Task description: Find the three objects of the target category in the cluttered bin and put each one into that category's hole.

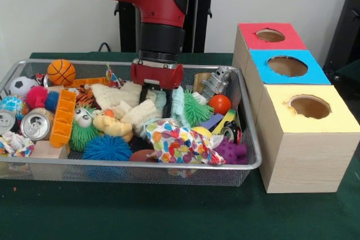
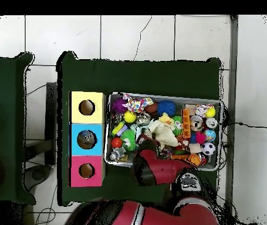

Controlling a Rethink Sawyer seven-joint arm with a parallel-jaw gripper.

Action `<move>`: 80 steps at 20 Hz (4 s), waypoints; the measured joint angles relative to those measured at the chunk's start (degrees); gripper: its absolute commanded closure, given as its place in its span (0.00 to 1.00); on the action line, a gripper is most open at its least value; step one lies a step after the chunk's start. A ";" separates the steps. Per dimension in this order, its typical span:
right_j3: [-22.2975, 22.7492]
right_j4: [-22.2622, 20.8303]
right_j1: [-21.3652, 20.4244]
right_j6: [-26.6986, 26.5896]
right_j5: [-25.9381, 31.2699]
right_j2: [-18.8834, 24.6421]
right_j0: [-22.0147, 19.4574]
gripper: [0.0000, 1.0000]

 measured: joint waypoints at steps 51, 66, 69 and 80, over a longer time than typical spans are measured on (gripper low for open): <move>-3.44 -12.38 1.50 -0.04 22.24 37.33 -44.25 0.00; 0.93 -8.78 2.99 -0.04 22.56 39.59 -36.19 0.00; 1.05 -7.53 2.32 -0.04 22.55 39.24 -34.95 0.00; -5.04 -7.09 -1.09 -0.02 19.19 18.53 -13.53 0.00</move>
